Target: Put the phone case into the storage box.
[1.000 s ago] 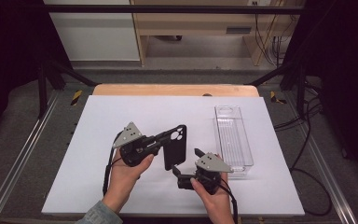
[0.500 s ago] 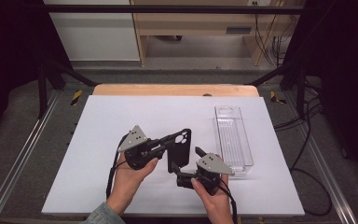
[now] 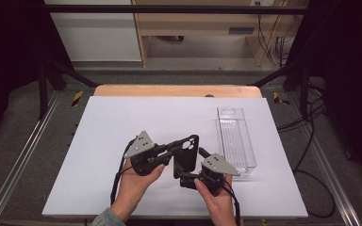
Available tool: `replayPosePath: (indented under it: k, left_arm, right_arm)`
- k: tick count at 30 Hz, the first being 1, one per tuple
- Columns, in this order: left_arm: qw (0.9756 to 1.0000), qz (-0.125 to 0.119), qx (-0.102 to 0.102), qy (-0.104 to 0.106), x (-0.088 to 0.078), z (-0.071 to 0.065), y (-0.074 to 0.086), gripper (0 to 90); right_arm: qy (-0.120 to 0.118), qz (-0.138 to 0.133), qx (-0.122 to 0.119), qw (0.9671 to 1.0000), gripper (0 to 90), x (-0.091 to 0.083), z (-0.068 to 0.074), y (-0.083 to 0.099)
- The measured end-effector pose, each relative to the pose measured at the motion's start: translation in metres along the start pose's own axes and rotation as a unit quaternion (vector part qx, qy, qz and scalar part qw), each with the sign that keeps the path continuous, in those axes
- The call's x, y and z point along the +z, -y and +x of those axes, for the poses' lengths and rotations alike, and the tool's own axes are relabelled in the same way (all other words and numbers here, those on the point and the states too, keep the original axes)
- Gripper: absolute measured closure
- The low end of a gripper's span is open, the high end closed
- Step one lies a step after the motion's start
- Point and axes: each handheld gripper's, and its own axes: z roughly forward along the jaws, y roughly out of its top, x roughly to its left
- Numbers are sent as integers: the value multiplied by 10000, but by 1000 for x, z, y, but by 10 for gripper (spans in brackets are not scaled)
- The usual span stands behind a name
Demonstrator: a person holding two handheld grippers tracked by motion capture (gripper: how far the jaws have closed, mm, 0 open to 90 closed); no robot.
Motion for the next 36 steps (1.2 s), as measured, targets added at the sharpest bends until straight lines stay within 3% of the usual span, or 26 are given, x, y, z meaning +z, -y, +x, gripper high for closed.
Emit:
replayPosePath:
  k: [13, 23, 36]
  left_arm:
    - [10000, -21, -10, 34, 4, -10, 0, 807]
    - [10000, -51, -70, 21, 3, -10, 0, 807]
    - [9999, -19, -68, 79, 7, -13, 2, 807]
  right_arm:
    - [205, -111, 25, 9997, 94, 2, 2, 0]
    - [471, -156, -6, 9988, 121, 4, 7, -1]
    - [501, -278, -37, 9983, 87, 2, 5, -4]
